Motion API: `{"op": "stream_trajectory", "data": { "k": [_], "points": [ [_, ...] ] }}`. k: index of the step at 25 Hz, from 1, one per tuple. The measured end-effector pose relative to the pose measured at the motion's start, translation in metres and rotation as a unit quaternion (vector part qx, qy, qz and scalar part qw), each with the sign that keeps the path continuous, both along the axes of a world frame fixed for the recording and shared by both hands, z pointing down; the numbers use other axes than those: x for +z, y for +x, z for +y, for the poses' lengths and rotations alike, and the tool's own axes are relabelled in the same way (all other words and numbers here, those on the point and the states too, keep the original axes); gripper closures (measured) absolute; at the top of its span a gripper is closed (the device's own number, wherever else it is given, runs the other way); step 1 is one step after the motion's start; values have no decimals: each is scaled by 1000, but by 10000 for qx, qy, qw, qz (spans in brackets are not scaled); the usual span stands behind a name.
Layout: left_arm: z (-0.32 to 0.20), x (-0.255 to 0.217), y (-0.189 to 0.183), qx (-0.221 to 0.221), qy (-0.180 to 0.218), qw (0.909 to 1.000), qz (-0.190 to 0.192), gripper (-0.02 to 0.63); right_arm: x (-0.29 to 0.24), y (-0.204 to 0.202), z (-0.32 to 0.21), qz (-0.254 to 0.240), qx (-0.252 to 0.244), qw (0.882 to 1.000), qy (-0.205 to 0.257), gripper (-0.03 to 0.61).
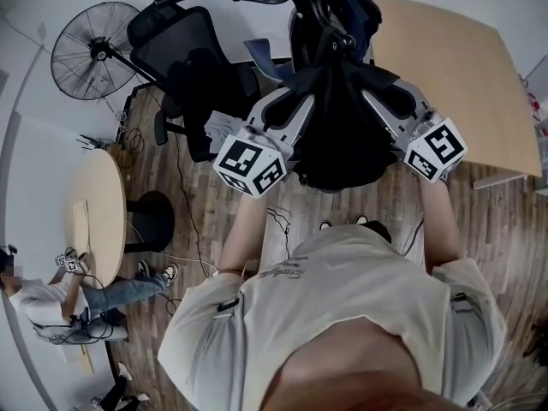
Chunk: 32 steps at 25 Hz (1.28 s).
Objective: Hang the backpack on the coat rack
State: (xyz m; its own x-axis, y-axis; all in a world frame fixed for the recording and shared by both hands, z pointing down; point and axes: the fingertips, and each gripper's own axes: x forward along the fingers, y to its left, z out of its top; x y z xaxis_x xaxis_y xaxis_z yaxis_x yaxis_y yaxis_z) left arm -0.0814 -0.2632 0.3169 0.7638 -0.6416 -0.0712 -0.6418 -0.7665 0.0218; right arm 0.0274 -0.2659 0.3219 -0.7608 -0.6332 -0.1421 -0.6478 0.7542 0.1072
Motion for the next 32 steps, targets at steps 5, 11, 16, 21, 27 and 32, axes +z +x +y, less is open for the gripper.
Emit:
{"op": "stream_trajectory", "data": {
  "k": [5, 11, 16, 21, 27, 32],
  "points": [
    [12, -2, -22, -109, 114, 9998, 144, 526, 7, 27, 16, -224, 768, 9968, -41, 480],
    [28, 4, -28, -26, 22, 9991, 428, 578, 16, 38, 48, -406, 1130, 9927, -110, 573],
    [45, 17, -20, 18, -140, 9988, 463, 592, 26, 36, 62, -247, 1010, 9942, -280, 583],
    [74, 39, -2, -13, -449, 9982, 385, 595, 42, 35, 88, -204, 770, 9957, -474, 583],
    [125, 55, 24, -179, -683, 9974, 127, 595, 61, 38, 130, -101, 406, 9970, -654, 583],
    [163, 67, 41, -372, -714, 9967, -73, 594, 70, 39, 153, -206, 204, 9967, -756, 583]
  ]
}}
